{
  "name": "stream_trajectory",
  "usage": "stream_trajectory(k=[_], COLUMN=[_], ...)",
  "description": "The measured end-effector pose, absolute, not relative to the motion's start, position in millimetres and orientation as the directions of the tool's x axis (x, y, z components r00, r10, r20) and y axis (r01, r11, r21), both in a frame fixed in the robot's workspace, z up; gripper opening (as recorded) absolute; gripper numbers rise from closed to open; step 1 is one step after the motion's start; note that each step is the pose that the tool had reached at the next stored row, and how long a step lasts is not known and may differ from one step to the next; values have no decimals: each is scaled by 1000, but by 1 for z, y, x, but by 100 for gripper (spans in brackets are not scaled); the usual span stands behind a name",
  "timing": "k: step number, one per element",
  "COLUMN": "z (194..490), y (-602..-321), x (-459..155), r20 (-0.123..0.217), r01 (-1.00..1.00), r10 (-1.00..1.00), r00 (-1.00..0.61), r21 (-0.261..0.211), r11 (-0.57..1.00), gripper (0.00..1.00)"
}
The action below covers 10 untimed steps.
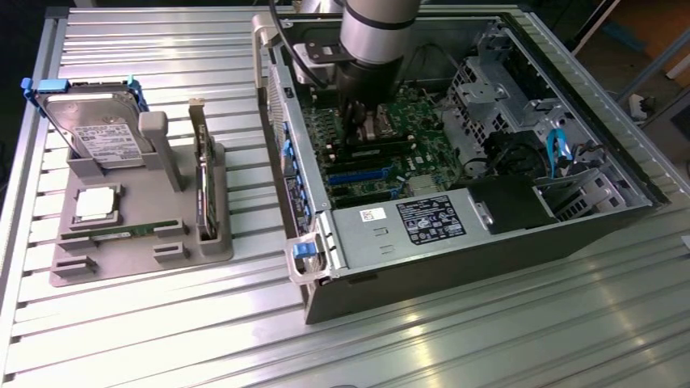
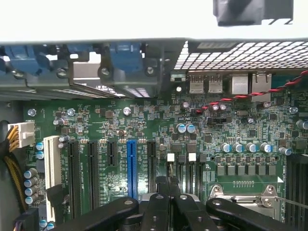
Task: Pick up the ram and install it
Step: 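Press down the ram until it locks into place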
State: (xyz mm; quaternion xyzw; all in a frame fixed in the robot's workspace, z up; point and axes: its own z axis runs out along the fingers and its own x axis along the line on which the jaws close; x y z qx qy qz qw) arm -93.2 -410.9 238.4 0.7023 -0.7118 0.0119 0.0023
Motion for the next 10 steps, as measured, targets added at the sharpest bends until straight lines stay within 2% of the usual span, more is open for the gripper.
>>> stream_trajectory(k=[10], z=[235], y=[-410], x=[-94], r20=[20], r01=[-1000], r10=[-1000], r00=[-14], r21=[-14], r11=[13], gripper=[11])
